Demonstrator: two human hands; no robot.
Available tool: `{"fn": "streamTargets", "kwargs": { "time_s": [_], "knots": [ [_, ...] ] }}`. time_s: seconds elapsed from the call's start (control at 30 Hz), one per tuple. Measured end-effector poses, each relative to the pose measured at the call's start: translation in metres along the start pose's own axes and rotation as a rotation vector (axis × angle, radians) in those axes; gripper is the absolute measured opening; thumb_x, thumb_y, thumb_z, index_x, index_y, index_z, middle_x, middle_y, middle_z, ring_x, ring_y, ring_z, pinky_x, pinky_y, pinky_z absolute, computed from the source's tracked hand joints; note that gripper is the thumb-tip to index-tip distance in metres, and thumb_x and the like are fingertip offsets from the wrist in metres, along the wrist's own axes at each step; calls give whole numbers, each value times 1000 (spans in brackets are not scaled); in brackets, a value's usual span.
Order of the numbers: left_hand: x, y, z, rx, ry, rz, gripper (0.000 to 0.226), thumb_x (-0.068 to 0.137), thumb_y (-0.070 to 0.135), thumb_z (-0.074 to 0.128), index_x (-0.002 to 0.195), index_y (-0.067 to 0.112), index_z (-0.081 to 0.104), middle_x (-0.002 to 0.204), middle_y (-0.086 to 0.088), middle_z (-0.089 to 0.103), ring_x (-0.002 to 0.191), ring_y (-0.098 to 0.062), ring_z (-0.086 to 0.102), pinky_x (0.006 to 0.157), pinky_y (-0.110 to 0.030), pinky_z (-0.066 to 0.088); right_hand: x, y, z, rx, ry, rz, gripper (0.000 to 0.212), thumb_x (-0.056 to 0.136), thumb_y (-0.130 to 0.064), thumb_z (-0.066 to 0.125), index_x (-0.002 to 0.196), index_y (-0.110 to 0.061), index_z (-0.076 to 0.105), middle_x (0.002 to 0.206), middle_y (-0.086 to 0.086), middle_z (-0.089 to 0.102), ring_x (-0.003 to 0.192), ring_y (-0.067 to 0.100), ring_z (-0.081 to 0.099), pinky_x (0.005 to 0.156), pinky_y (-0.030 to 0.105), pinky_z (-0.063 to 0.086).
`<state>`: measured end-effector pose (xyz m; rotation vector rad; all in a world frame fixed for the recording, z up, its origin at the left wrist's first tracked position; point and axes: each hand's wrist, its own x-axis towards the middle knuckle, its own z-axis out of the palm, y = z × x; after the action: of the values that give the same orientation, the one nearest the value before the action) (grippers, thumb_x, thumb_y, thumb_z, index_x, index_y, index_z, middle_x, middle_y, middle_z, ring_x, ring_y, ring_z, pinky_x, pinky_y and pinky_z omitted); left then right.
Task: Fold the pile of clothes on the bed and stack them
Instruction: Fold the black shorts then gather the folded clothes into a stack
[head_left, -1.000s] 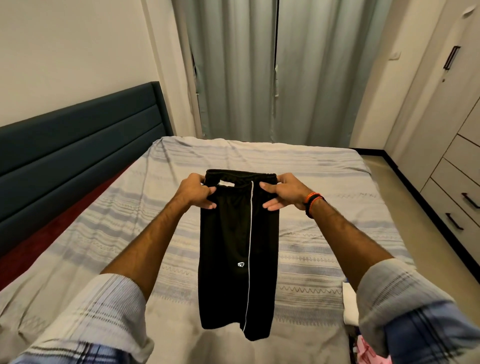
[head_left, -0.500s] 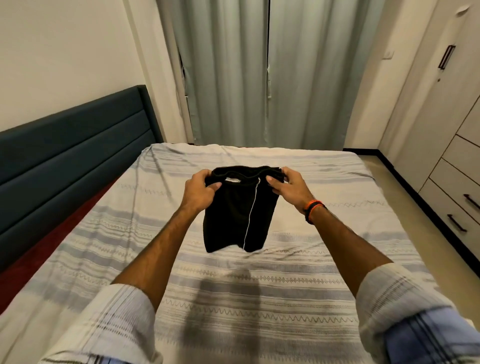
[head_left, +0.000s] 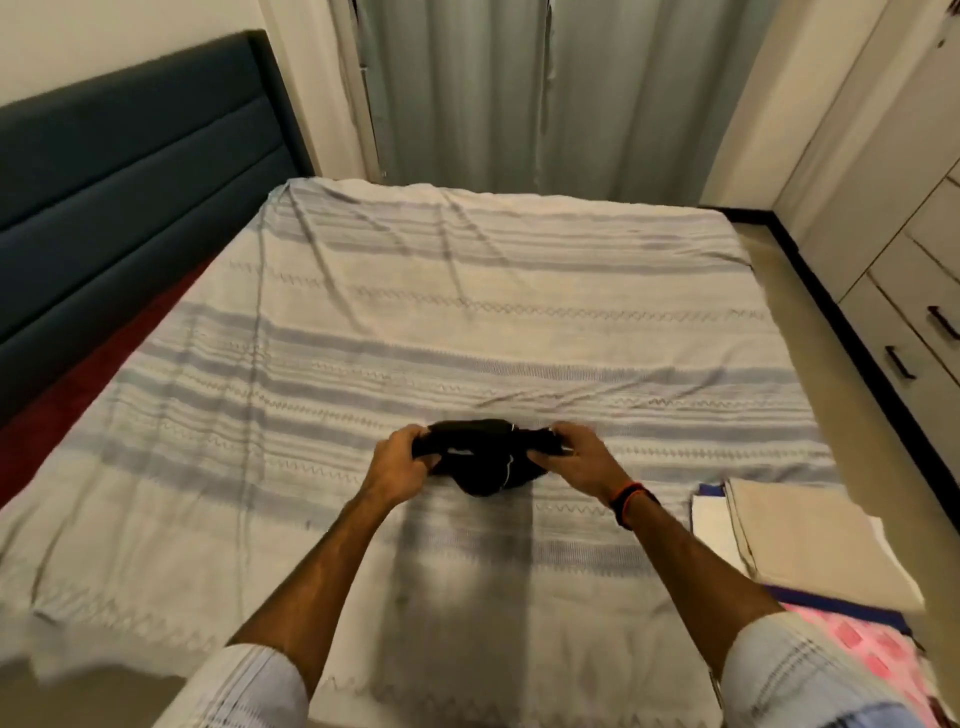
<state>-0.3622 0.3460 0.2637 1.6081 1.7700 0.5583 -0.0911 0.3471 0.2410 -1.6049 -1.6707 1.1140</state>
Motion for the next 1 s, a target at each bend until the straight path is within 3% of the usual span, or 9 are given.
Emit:
{"fn": "streamTargets", "kwargs": {
  "time_s": [0.1, 0.27, 0.4, 0.53, 0.63, 0.73, 1.0],
  "knots": [
    [-36, -37, 42, 21, -114, -106, 28, 90, 9, 66, 118, 11, 61, 105, -2, 61, 103, -20, 58, 86, -25, 44, -39, 40, 27, -17, -89, 109, 16, 83, -22, 78, 81, -31, 64, 88, -4, 68, 91, 18, 66, 86, 36, 53],
    [-94, -85, 98, 25, -185, -203, 26, 90, 9, 66, 115, 10, 61, 105, -5, 62, 100, -20, 58, 88, -27, 46, -96, 97, 62, -50, -184, 217, 20, 83, -24, 78, 77, -29, 59, 79, -8, 63, 76, 9, 60, 68, 21, 44],
    [-137, -112, 129, 64, -224, -232, 27, 91, 10, 66, 117, 10, 60, 110, -8, 64, 96, -18, 56, 88, -27, 45, -142, 134, 84, -75, -215, 275, 21, 80, -30, 81, 78, -29, 60, 80, -3, 64, 76, 14, 62, 69, 25, 47],
    [-171, -124, 148, 83, -267, -267, 22, 92, 10, 63, 114, 13, 59, 106, -4, 62, 98, -19, 56, 91, -29, 47, -178, 155, 97, -91, -249, 319, 20, 79, -34, 81, 84, -24, 64, 83, 2, 68, 78, 19, 65, 75, 38, 56],
    [-195, -133, 158, 90, -290, -281, 21, 92, 10, 65, 112, 14, 59, 105, -4, 62, 99, -20, 58, 92, -31, 48, -201, 162, 103, -87, -280, 338, 19, 80, -31, 80, 81, -27, 62, 80, -2, 65, 74, 15, 61, 76, 36, 54],
    [-203, -139, 164, 103, -295, -290, 23, 91, 12, 66, 114, 13, 59, 106, -5, 62, 97, -19, 56, 94, -32, 48, -209, 164, 106, -90, -306, 357, 18, 80, -31, 80, 84, -25, 63, 83, 0, 66, 77, 15, 61, 76, 33, 53],
    [-173, -140, 163, 65, -269, -324, 25, 91, 14, 66, 115, 13, 60, 109, -8, 65, 98, -21, 59, 85, -27, 47, -180, 160, 105, -45, -269, 401, 18, 83, -28, 77, 94, -20, 65, 98, 7, 69, 93, 25, 66, 88, 44, 56]
  ]
}}
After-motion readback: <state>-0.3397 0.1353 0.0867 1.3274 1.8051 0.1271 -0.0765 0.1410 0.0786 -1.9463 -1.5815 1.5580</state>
